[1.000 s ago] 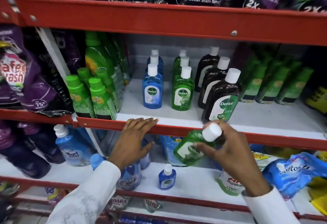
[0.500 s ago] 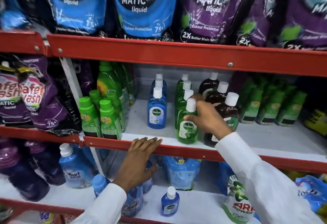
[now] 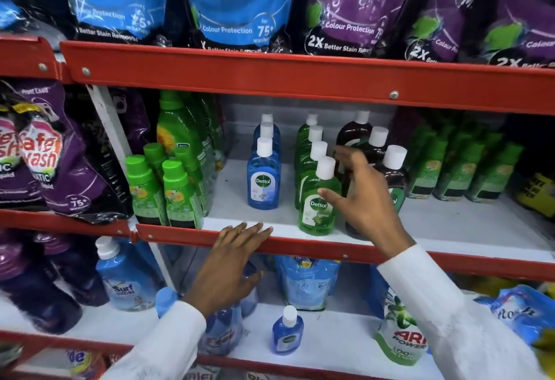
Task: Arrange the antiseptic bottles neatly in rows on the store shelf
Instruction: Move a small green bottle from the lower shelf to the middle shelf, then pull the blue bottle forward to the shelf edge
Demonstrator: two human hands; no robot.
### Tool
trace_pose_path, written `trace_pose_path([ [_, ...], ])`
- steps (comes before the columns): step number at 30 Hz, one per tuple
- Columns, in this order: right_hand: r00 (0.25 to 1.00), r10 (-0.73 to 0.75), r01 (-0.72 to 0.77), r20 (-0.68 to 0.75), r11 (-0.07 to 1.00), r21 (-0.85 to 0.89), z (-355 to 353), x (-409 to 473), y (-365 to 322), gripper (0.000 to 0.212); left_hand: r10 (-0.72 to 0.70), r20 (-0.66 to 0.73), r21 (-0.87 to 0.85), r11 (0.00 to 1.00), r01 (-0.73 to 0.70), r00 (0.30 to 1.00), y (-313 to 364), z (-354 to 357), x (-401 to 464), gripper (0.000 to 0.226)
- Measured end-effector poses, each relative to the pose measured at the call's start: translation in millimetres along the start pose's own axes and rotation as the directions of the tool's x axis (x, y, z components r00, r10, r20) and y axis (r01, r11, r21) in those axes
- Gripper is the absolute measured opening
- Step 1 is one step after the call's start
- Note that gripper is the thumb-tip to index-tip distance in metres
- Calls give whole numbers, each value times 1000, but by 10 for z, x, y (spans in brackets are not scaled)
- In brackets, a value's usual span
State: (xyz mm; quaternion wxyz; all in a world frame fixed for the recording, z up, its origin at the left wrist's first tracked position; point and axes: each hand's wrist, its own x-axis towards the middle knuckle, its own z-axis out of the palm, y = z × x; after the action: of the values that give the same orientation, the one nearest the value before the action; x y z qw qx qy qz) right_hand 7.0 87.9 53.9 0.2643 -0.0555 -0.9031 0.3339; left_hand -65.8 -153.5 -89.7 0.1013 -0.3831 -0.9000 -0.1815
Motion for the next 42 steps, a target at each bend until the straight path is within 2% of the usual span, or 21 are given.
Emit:
trace_pose_path([
  [2,969,-171,169,-176,985,-25,-22,-257,14,58,18,21,36,999,-18,1000,-71,-73,-35,87],
  [4,885,-371,361,-281,928,-88,52,-569,119,34,16,25,81,997,-18,1000,-151,-131,-97,88],
  [5,852,-446,432,-274,895,-115,137,-736,206,24,15,26,99,995,-17,1000,-183,-141,-125,90],
  [7,843,-515,503,-157,857,-109,386,-1036,415,18,10,25,124,992,-13,1000,-192,-132,-166,92],
  [9,900,-426,434,88,896,-93,739,-1261,739,25,-4,22,131,991,1,1000,-155,-108,-172,93],
  [10,927,-298,328,227,938,-109,924,-1335,911,35,-10,17,127,992,8,1000,-135,-98,-166,92],
  [11,923,-146,202,356,972,-124,1109,-1398,1094,46,-15,10,125,992,14,1000,-118,-90,-166,92],
  [13,836,69,-23,544,996,-91,1396,-1447,1360,67,-19,6,131,991,18,1000,-106,-91,-163,92],
  [15,756,140,-137,640,989,-54,1615,-1431,1505,72,-20,7,133,991,19,1000,-107,-94,-165,93],
  [18,722,169,-166,671,984,-69,1780,-1356,1551,53,-21,13,130,991,19,1000,-89,-106,-165,93],
  [22,751,158,-146,641,987,-72,1793,-1341,1543,44,-3,26,106,994,0,1000,-136,-127,-172,92],
  [25,821,100,-88,562,995,-49,1551,-1307,1270,43,22,29,86,996,-24,999,-231,-169,-166,90],
  [28,906,17,-1,423,999,-39,1100,-1148,769,48,20,-1,19,1000,-20,1000,-335,-198,-205,83],
  [31,968,-72,59,242,997,58,611,-928,183,51,-28,-42,-85,996,24,999,-419,-206,-220,73],
  [36,991,-110,97,71,981,170,355,-407,-416,45,-105,-111,-179,980,84,988,-370,-214,-164,59],
  [39,993,-117,114,24,990,82,528,-108,-504,49,-127,-108,-207,973,102,986,-341,-204,-170,58],
  [42,994,-102,102,45,995,1,768,90,-462,47,-136,-104,-202,973,113,985,-336,-184,-166,60],
])
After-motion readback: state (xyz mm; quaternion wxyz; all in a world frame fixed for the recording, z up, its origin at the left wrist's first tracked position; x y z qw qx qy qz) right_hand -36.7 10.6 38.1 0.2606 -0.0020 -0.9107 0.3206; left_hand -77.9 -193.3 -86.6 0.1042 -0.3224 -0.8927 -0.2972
